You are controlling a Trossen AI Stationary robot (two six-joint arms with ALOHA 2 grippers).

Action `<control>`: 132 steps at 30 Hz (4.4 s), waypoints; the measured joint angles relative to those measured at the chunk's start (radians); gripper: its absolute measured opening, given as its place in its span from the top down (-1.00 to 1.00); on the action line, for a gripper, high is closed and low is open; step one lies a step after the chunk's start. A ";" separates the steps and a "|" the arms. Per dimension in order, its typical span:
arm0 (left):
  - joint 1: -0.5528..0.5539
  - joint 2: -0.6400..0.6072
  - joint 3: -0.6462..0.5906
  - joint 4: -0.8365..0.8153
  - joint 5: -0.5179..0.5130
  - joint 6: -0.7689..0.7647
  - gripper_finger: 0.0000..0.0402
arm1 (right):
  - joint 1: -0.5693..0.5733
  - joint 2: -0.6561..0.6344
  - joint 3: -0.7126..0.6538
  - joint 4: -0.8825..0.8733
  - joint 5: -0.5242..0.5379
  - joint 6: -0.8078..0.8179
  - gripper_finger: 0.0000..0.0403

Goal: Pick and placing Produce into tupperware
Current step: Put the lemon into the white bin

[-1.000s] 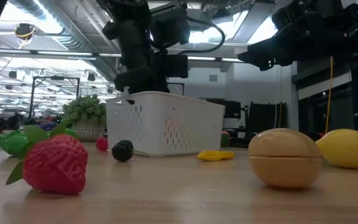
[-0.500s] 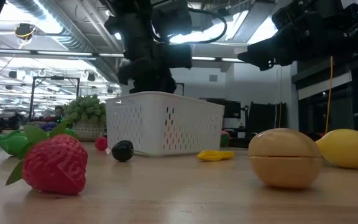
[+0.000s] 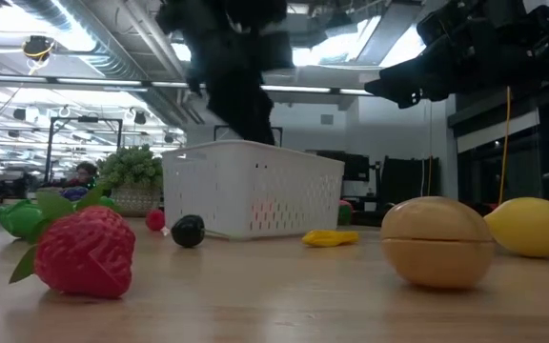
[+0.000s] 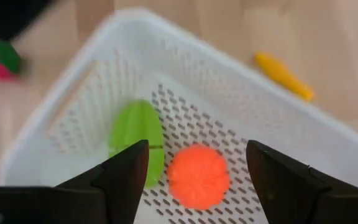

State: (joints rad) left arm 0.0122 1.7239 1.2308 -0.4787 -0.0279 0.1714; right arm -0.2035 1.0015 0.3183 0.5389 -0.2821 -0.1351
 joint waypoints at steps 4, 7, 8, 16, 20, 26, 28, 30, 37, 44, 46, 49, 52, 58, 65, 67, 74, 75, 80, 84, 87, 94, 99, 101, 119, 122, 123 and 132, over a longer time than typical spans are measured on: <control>-0.002 -0.085 0.000 0.015 0.006 0.024 -0.30 | 0.000 0.000 0.000 -0.007 0.000 0.032 -0.24; -0.002 -0.144 -0.012 0.044 0.051 0.049 -0.30 | 0.000 0.000 0.000 -0.008 0.000 0.049 -0.24; -0.002 -0.163 -0.023 0.062 0.067 0.058 -0.30 | -0.001 0.000 0.000 -0.008 0.000 0.047 -0.24; -0.002 -0.344 -0.212 0.231 0.074 0.068 -0.30 | -0.002 0.000 0.000 -0.008 0.000 0.051 -0.24; 0.001 -0.438 -0.384 0.416 0.075 0.059 -0.30 | -0.001 0.000 0.000 -0.011 0.000 0.054 -0.24; 0.028 -0.567 -0.588 0.608 0.072 0.018 -0.30 | 0.000 0.000 0.000 -0.014 0.000 0.048 -0.24; 0.042 -0.613 -0.632 0.652 0.070 0.015 -0.30 | -0.006 -0.001 0.002 -0.016 0.000 0.050 -0.24; 0.057 -0.657 -0.674 0.682 0.069 0.014 -0.30 | -0.013 -0.001 0.014 -0.057 0.001 0.054 -0.24; 0.092 -0.772 -0.818 0.805 0.068 -0.012 -0.30 | -0.004 -0.001 0.140 -0.392 0.077 0.053 -0.24; 0.113 -0.820 -0.922 0.934 0.069 -0.020 -0.30 | 0.090 -0.001 0.278 -0.717 0.186 0.120 -0.24; 0.121 -0.824 -0.934 0.945 0.069 -0.043 -0.30 | 0.141 -0.001 0.306 -0.782 0.232 0.151 -0.24; 0.119 -0.824 -0.939 0.943 0.069 -0.063 -0.30 | 0.229 -0.001 0.346 -0.871 0.311 0.213 -0.24; 0.118 -0.824 -0.939 0.945 0.071 -0.063 -0.30 | 0.327 -0.001 0.375 -0.936 0.392 0.291 -0.24; 0.118 -0.824 -0.939 0.945 0.070 -0.063 -0.30 | 0.505 0.032 0.404 -1.036 0.494 0.484 -0.24; 0.118 -0.824 -0.939 0.944 0.070 -0.066 -0.30 | 0.638 0.199 0.516 -1.174 0.560 0.646 -0.24; 0.118 -0.824 -0.939 0.942 0.070 -0.066 -0.30 | 0.664 0.257 0.572 -1.245 0.562 0.697 -0.24; 0.118 -0.824 -0.939 0.937 0.070 -0.065 -0.30 | 0.753 0.421 0.704 -1.373 0.562 0.911 -0.24; 0.118 -0.824 -0.939 0.934 0.070 -0.065 -0.30 | 0.767 0.439 0.712 -1.374 0.561 0.938 -0.24; 0.118 -0.823 -0.939 0.933 0.070 -0.065 -0.30 | 0.816 0.512 0.729 -1.369 0.557 1.036 -0.24; 0.118 -0.823 -0.939 0.932 0.070 -0.065 -0.30 | 0.829 0.549 0.729 -1.369 0.549 1.071 -0.24; 0.118 -0.823 -0.939 0.932 0.069 -0.064 -0.30 | 0.829 0.564 0.729 -1.358 0.541 1.072 -0.24; 0.118 -0.823 -0.939 0.902 0.069 -0.064 -0.30 | 0.829 0.564 0.729 -1.349 0.541 1.072 -0.24; 0.118 -0.823 -0.939 0.870 0.069 -0.064 -0.30 | 0.829 0.564 0.729 -1.297 0.540 1.071 -0.24; 0.118 -0.823 -0.939 0.864 0.069 -0.064 -0.30 | 0.829 0.564 0.729 -1.286 0.540 1.072 -0.26; 0.117 -0.823 -0.939 0.861 0.070 -0.066 -0.30 | 0.828 0.564 0.729 -1.285 0.490 1.075 -0.53; 0.117 -0.823 -0.939 0.861 0.070 -0.066 -0.30 | 0.828 0.564 0.721 -1.297 0.491 1.074 -0.53; 0.117 -0.823 -0.939 0.861 0.070 -0.066 -0.30 | 0.828 0.563 0.712 -1.299 0.491 1.074 -0.53; 0.117 -0.823 -0.939 0.861 0.071 -0.066 -0.30 | 0.813 0.564 0.616 -1.228 0.495 1.097 -0.53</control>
State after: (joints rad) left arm 0.1295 0.9009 0.2920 0.3824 0.0429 0.1059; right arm 0.6090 1.5654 0.9345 -0.6896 0.2131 0.9617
